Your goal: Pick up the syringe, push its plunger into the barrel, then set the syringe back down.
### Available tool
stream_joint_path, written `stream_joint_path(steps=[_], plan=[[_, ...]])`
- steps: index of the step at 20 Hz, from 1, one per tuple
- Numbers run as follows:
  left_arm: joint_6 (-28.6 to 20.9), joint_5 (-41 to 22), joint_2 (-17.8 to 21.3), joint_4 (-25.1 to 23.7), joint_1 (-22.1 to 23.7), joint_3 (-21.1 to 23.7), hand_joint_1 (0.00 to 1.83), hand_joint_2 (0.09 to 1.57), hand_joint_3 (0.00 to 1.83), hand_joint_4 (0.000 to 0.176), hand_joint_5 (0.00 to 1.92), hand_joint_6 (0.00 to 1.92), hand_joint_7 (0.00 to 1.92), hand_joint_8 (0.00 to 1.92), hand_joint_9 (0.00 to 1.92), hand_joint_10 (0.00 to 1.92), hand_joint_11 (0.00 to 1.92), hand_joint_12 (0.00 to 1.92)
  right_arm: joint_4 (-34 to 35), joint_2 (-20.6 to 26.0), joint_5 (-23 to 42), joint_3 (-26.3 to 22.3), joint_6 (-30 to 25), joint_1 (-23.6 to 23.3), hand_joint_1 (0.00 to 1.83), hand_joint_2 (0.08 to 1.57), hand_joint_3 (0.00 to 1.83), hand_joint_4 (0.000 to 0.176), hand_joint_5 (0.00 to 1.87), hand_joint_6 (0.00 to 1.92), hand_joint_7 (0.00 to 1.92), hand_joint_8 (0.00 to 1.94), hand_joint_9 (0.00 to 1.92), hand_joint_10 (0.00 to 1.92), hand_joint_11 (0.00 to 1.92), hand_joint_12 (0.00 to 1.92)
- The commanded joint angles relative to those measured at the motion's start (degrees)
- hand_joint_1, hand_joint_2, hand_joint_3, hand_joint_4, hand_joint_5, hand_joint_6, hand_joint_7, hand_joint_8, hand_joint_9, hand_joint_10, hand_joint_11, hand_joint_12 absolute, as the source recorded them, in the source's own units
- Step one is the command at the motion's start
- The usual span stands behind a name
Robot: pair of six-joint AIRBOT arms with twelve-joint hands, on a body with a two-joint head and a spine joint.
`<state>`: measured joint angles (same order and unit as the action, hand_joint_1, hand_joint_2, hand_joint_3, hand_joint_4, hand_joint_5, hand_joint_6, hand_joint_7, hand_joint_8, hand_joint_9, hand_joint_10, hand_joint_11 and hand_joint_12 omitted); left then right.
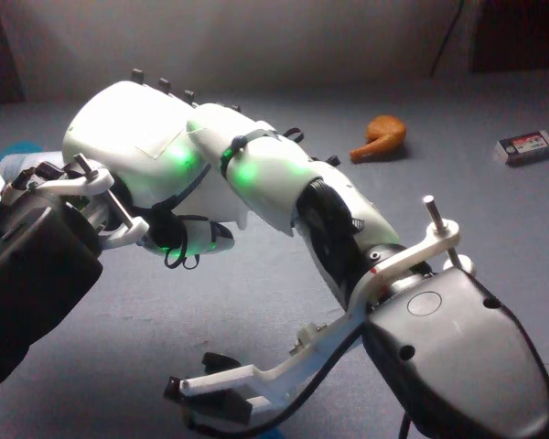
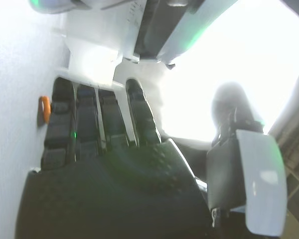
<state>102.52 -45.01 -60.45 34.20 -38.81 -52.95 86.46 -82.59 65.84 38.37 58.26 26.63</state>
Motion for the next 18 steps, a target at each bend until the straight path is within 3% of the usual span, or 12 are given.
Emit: stream_joint_path(steps=[1,8,15,18], plan=[[-0.8,-5.8,-0.7,-5.8,1.2,0.7,1.37,1.13,0.00,0.000,0.81,1.05,0.97,0.99,0.99,1.22,0.83,1.17,-8.2,-1.3,-7.7,-0.8,-0.7,-1.0,0.00,1.09,0.00,0.082,0.01,0.00,0.00,0.00,0.00,0.00,0.00,0.23],[-0.8,-5.8,-0.7,-5.8,0.7,1.0,1.37,1.13,0.00,0.000,0.86,1.03,0.93,0.99,0.93,1.28,0.80,1.18,-11.4,2.3,-5.2,-3.1,-0.8,1.5,0.00,1.09,0.00,0.082,0.01,0.00,0.00,0.00,0.00,0.00,0.00,0.31],[-0.8,-7.4,-1.6,-4.5,-1.8,0.8,1.37,1.13,0.00,0.000,0.83,1.05,0.94,0.99,0.93,1.26,0.80,1.08,-12.8,14.5,-1.0,-10.4,-2.4,3.9,0.00,1.09,0.00,0.082,0.00,0.00,0.00,0.00,0.00,0.00,0.00,0.25],[-0.9,-7.7,-3.1,-4.1,-2.8,0.1,1.37,1.12,0.00,0.000,0.84,1.00,1.00,0.93,0.99,1.22,0.82,1.15,-13.7,19.8,-0.1,-13.0,-1.6,5.5,0.00,1.09,0.00,0.082,0.00,0.00,0.00,0.00,0.00,0.00,0.00,0.25]])
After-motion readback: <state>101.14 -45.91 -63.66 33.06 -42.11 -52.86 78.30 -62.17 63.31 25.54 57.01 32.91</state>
